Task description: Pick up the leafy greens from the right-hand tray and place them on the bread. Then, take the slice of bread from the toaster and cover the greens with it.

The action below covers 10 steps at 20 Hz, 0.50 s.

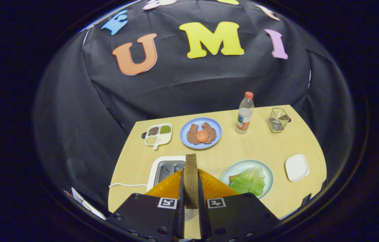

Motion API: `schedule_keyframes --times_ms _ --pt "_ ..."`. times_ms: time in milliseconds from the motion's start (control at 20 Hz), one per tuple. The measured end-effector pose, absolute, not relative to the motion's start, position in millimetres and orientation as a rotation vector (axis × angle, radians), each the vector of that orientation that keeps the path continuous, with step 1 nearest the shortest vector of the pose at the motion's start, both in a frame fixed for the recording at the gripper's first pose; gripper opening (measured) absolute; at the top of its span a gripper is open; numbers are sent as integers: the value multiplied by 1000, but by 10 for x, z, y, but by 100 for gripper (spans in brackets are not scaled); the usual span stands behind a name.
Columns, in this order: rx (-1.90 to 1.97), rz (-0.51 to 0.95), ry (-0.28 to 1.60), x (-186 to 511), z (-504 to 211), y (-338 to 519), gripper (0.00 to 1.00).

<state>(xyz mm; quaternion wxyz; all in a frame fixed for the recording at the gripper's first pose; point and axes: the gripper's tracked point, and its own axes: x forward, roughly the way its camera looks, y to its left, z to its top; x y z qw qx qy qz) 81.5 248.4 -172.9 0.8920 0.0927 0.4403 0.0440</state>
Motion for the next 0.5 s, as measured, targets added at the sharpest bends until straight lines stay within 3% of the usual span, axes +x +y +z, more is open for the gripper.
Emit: schedule_keyframes --times_ms 500 --pt "235 -28 1021 853 -2500 1684 18"
